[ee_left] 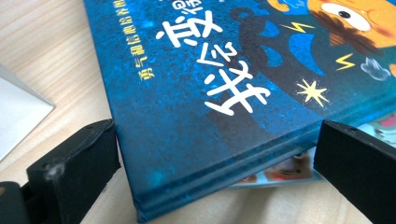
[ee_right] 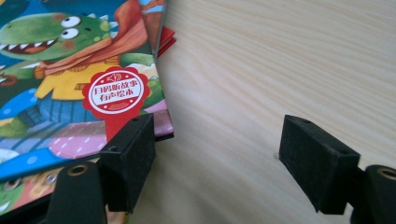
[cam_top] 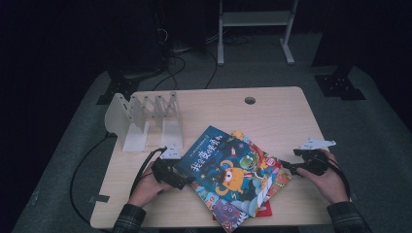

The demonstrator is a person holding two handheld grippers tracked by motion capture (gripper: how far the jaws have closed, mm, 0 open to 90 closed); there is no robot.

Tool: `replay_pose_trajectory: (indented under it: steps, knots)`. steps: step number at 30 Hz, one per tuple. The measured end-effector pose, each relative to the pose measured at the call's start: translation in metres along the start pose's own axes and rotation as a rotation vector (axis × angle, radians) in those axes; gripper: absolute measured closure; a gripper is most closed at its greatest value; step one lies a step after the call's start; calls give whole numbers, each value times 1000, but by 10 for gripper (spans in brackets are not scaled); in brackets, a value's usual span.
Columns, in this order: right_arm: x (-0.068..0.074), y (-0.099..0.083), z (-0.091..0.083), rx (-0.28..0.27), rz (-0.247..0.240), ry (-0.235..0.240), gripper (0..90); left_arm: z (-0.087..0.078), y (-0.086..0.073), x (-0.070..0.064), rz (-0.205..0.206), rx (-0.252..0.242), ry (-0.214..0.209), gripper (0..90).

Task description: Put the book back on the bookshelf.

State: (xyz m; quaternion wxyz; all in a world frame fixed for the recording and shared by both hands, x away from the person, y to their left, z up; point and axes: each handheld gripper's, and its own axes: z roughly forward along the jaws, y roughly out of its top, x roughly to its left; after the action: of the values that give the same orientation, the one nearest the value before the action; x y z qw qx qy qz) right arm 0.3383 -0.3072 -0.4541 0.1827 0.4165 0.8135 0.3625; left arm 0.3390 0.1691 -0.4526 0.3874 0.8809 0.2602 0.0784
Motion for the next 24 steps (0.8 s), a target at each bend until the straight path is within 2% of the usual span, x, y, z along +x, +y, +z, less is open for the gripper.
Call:
replay_pose_trajectory:
  steps: [2,3,12,14,15,17,19,24]
  knots:
    - [-1,1,1,-4,2,-2,273,-1,0,-1,5,4,-3,0]
    - [-4,2,5,-16,24,0,293,-2,0,-3,6,3,-11,0]
    - [-10,9,11,-38,84,23,308,-4,-1,-8,11,9,-24,0]
    - [-10,10,11,-43,83,25,310,-5,-1,-10,15,9,-29,0]
    - [-8,12,12,-51,94,47,305,-5,-1,-12,16,9,-36,0]
    - [-7,13,13,-52,93,55,305,-5,-1,-13,23,11,-37,0]
    - [-3,15,17,-48,86,71,300,-4,0,-15,34,19,-23,0]
    - [0,19,21,-45,89,83,296,-4,0,-16,35,19,-20,0]
